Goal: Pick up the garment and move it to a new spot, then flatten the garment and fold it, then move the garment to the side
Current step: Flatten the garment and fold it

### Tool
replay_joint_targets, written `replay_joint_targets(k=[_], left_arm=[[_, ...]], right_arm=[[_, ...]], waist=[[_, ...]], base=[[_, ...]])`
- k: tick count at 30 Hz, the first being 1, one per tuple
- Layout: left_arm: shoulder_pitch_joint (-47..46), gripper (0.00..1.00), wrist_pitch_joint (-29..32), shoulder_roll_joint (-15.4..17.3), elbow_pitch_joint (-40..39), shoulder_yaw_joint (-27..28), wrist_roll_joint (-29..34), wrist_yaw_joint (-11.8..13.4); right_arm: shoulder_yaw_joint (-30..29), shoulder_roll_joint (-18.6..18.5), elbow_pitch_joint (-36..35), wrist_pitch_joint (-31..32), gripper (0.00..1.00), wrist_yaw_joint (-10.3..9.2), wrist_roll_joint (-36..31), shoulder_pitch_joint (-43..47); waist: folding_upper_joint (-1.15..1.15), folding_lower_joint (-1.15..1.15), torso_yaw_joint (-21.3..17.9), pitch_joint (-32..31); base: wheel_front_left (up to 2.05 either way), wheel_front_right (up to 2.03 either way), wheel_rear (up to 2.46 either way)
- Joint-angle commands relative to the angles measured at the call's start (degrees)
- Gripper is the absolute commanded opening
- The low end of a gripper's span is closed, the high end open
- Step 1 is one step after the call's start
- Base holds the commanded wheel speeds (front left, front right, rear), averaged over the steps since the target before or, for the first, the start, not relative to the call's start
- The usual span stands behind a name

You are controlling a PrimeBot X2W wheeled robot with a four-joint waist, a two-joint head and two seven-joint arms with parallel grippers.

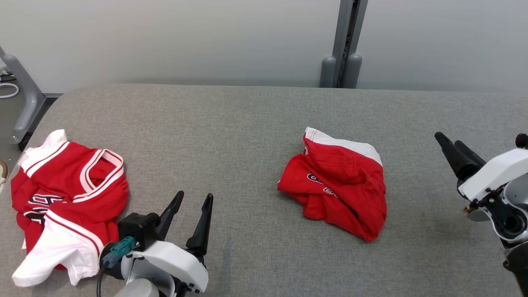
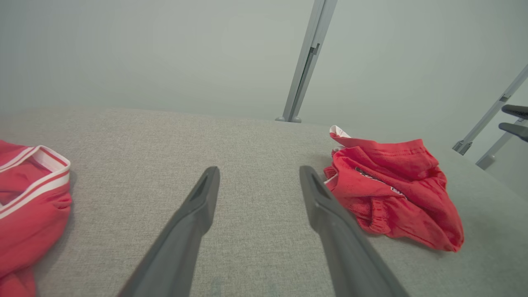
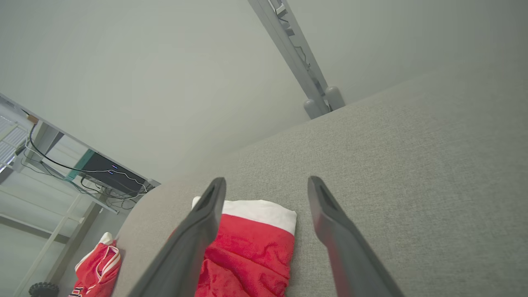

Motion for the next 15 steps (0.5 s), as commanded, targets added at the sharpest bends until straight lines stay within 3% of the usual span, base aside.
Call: replay_joint_targets(k=[1,5,6,8,9,15], left_arm=[[-0.94,1.0,-0.04,-0.01,0.08,0.0,0.21,0.01],[-1.42,1.0,0.04,-0.12,0.59,-0.17,0.22,-0.43],[-1.35,1.0,0.07,-0.17,0.7,-0.24,0.19,-0.49],[-1.33,1.0,0.06,-0.12,0.9,-0.16,0.1,-0.46],[-1.24,1.0,0.03,-0.03,1.0,-0.1,0.04,-0.46],[-0.86,1.0,-0.13,-0.37,1.23,-0.11,-0.22,-0.57]], right_arm=[[0.33,-0.42,0.83,-0.47,1.0,0.14,-1.82,0.55],[1.66,0.45,4.62,-1.11,1.0,0.14,-9.01,-0.96],[1.77,0.97,5.5,-0.73,0.91,0.14,-9.98,-1.29],[1.81,2.06,6.96,0.27,0.04,0.14,-11.19,-1.8],[1.84,2.44,7.77,0.95,0.0,0.14,-11.51,-2.02],[2.28,4.39,12.07,3.62,0.0,0.14,-14.03,-4.21]], waist=[[0.0,0.0,0.02,0.22],[0.0,0.0,0.81,0.28],[0.0,0.0,1.17,0.21],[0.0,0.0,1.86,0.07],[0.0,0.0,2.21,-0.02],[0.0,0.0,4.06,-0.15]], base=[[0.0,0.0,0.0],[0.0,0.0,0.0],[0.0,0.0,0.0],[0.0,0.0,0.0],[0.0,0.0,0.0],[0.0,0.0,0.0]])
